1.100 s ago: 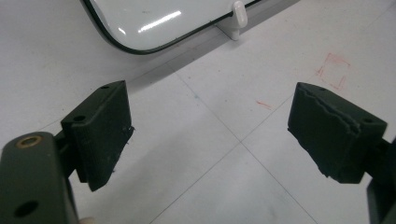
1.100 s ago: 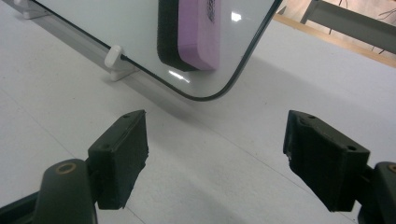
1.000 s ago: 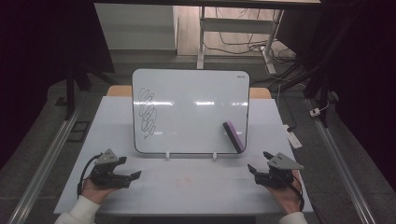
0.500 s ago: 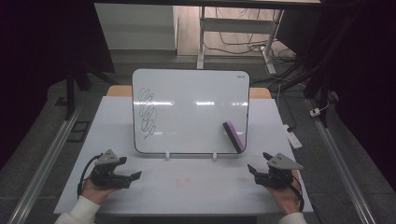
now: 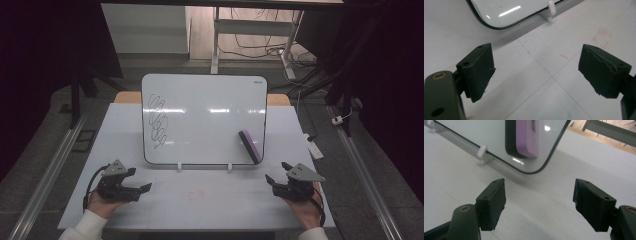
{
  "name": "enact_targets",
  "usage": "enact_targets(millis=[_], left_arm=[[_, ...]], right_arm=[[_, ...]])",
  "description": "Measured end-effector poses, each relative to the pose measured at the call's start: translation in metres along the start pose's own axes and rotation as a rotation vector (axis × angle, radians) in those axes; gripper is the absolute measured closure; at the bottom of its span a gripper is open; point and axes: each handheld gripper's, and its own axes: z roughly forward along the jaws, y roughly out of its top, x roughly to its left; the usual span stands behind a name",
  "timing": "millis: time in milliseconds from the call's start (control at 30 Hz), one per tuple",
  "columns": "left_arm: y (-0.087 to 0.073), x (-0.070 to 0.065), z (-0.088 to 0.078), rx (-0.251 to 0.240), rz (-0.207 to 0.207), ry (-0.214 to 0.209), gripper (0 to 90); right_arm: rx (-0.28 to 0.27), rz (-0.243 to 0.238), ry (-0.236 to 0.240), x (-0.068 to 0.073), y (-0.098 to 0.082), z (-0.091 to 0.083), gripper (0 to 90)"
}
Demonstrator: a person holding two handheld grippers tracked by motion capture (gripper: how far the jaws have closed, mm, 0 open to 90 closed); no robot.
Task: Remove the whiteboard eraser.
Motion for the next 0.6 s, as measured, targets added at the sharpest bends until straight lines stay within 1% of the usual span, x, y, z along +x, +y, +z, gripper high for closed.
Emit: enact_targets(millis=[167,367,467,600], left_arm=[[0.000,0.000,0.000,0.001,-0.002,-0.001,14.0],[0.001,0.000,0.000,0.001,-0.001,-0.002,13.9],[0.001,-0.001,0.000,-0.001,-0.004,-0.004,13.9],[0.001,-0.001,0.000,0.001,-0.001,-0.004,13.9]], right_arm=[[-0.019,0.005,-0.001,0.001,0.005,-0.003,26.9],[-0.022,0.003,0.007,0.001,0.010,-0.003,28.3],[-0.037,0.001,0.016,0.001,0.021,-0.004,30.1],[-0.046,-0.005,0.009,0.003,0.034,-0.002,31.5]])
